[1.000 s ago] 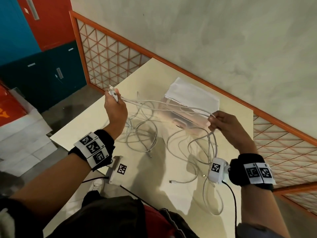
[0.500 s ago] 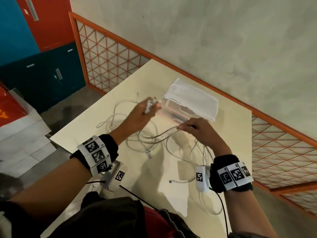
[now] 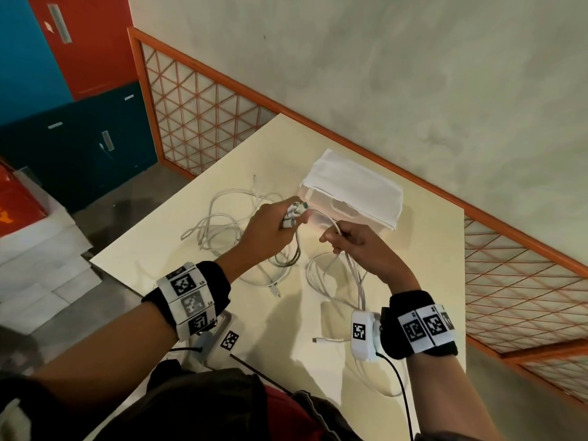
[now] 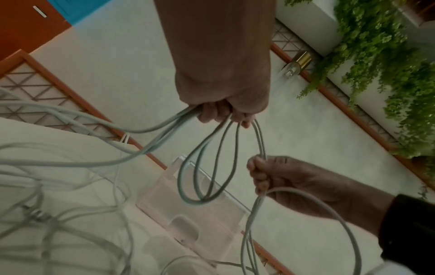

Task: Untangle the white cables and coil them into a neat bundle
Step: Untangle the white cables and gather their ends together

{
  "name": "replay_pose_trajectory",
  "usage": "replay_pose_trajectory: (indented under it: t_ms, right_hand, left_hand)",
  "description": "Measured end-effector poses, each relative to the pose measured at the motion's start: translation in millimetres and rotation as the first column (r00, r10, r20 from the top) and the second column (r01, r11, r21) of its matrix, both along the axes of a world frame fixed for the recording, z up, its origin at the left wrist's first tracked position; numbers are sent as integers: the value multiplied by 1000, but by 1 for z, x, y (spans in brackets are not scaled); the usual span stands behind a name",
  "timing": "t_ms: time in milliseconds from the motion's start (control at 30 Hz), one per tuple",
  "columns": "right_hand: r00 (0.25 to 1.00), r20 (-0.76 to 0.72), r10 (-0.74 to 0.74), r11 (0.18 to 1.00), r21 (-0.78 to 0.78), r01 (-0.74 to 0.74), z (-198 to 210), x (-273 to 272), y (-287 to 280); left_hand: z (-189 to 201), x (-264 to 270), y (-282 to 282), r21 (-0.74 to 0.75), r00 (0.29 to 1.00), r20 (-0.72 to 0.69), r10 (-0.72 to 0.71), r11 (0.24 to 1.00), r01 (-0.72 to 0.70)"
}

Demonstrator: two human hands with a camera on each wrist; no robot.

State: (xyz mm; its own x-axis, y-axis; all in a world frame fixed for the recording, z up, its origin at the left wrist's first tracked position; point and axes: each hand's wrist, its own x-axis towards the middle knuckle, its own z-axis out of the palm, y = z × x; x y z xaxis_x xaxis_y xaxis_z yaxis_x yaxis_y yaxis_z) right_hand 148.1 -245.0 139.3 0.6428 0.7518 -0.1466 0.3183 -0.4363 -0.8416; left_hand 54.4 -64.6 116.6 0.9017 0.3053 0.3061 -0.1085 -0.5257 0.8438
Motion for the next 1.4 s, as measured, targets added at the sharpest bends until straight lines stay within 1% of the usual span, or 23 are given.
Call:
replay_pose_trajectory:
  t_ms: [100,200,233,300,400,467,533,667,833,967,1067,1133,1167,1233,1267,1333,1400]
  right_hand:
    - [999,-26,-32,999,-20,31,-16,6,-8]
    - [996,-5,-88,994,-65,88,-37,11,-24]
    - [992,-2,-124,990,-73,124,-45,12,-31]
    - [983,11,-182,978,-96,182,-57,15,-42]
    - [980,1,-201,971,-129,199,-64,12,-52]
    - [976,-35,-216,970,-123,210,-63,9,-57]
    - [970,-39,-241,967,-96,236,-65,10,-63]
    - [946,-40,-321,947,-33,320,-71,16,-80]
    - [953,-17,-304,953,-19,304,-80,24,-88]
    - [963,44,-265,960,-86,268,-95,31,-99]
    - [957,102,-271,948,-144,283,-101,36,-103]
    - [957,112,-266,933,-218,285,-106,41,-104]
    - [959,89,-269,930,-234,283,-106,43,-104]
    - [952,15,-307,922,-245,301,-108,44,-106]
    - [945,5,-326,914,-255,316,-106,44,-107]
    - [927,40,-373,895,-249,371,-107,45,-112]
    - [905,50,-422,883,-205,423,-106,47,-116]
  left_hand:
    - [13,1,2,-69,983,152,102,993,-93]
    - [31,3,13,-258,932,255,260,947,-194]
    - [35,5,18,-304,914,264,307,926,-223]
    - [38,6,28,-321,892,260,369,905,-280]
    - [34,8,33,-324,871,244,427,882,-341]
    - [31,8,32,-351,846,233,479,853,-386]
    - [29,10,34,-374,824,219,523,825,-424]
    - [25,14,41,-392,797,189,574,788,-474]
    - [22,17,39,-356,785,165,597,778,-517]
    - [22,20,40,-374,770,137,624,752,-543]
    - [22,21,39,-372,762,156,629,752,-545]
    - [21,22,38,-361,757,158,634,751,-553]
    - [21,22,38,-356,754,151,640,747,-562]
    - [22,21,39,-353,742,140,655,734,-580]
    - [22,21,40,-355,734,140,664,726,-589]
    - [21,21,43,-356,714,123,689,703,-616]
    - [19,21,46,-357,701,99,707,682,-638]
